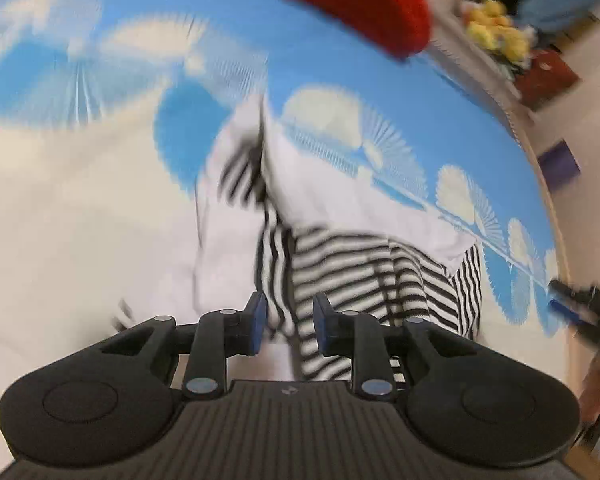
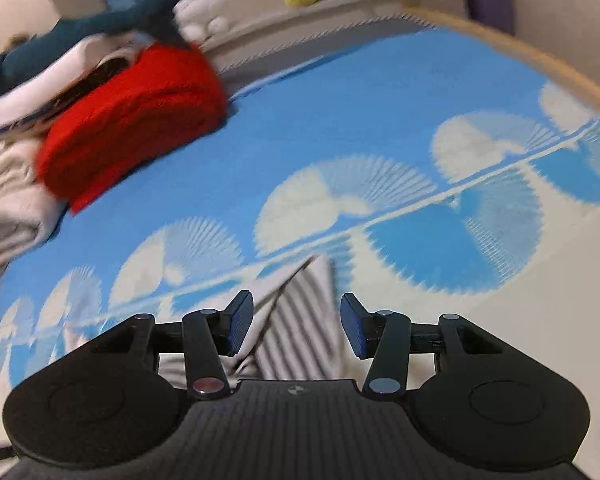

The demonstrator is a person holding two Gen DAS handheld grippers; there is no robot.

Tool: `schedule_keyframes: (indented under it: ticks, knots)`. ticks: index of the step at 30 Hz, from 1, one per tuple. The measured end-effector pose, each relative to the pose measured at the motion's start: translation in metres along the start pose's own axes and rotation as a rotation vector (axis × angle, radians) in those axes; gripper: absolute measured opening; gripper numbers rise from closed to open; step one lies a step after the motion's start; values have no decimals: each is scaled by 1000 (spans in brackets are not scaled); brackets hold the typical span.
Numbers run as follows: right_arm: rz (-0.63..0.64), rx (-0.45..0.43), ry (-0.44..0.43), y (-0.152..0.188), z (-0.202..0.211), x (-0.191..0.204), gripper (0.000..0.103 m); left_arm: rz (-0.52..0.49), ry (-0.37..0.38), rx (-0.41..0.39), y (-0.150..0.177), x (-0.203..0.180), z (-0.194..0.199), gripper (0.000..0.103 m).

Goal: Fold small clothes

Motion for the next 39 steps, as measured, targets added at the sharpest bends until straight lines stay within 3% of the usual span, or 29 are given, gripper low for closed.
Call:
schedule_keyframes:
  ticks: [2, 4, 8, 11, 15, 16, 17, 19, 21, 24, 26, 27, 29, 30, 33, 34, 36, 37, 39]
  knots:
    - [-18, 92, -47, 14, -17, 4, 51, 13, 0, 72, 1, -8, -20, 31]
    - [-76, 194, -85, 33, -35, 2, 51, -14, 28, 137, 9, -19, -34, 50]
    - [-166, 337, -91, 66, -69, -6, 51, -75, 1, 183, 32, -31, -51, 50]
    - [-165, 389, -46, 84, -88, -9, 51, -73, -21, 193, 37, -30, -59, 48]
    - [-180, 418, -32, 98, -100, -6, 49, -67, -34, 198, 38, -31, -67, 22]
    - [-181, 413, -33, 98, -101, -3, 39, -73, -33, 201, 38, -30, -64, 9]
    - [-182, 405, -44, 96, -101, 0, 23, -81, -32, 197, 37, -32, -64, 3]
    - [-200, 370, -75, 89, -98, 2, 1, -84, -18, 161, 27, -31, -55, 1]
    - [-235, 301, -123, 71, -89, 2, 1, -68, 28, 42, 9, -28, -29, 1]
    - [-290, 101, -243, 28, -56, -4, 1, -107, 42, -227, -20, -26, 24, 1]
    - [-283, -11, -301, 5, -33, -11, 1, -86, 53, -319, -28, -14, 46, 1]
    - [-286, -44, -315, -1, -25, -15, 1, -67, 67, -322, -30, -8, 49, 1]
    - [-314, -37, -325, 0, -23, -25, 1, -38, 78, -257, -27, 5, 42, 1]
    - [-330, 2, -311, 7, -29, -29, 1, -39, 55, -187, -23, 11, 30, 1]
    - [-301, 254, -160, 41, -63, -39, 1, -74, -107, 59, -1, 27, -21, 6]
    - [-298, 328, -118, 53, -73, -42, 5, -48, -121, 95, 3, 35, -27, 6]
    - [-322, 348, -80, 62, -81, -46, 7, 18, -90, 96, 2, 47, -24, 10]
    - [-321, 334, -79, 60, -80, -44, 10, 41, -59, 81, 0, 48, -20, 23]
    - [-300, 291, -88, 55, -76, -37, 30, 79, 4, 48, -4, 47, -9, 44]
Point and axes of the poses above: each gripper's, at about its wrist camera, not at the fingertips, and z roughly against the way its jaws point, x to its left, y to its underside, the point moved 4 cm from there along -z, roughly the way its jaws point, and after that the axes turned 9 degrees about -y, right-handed, at the moved point
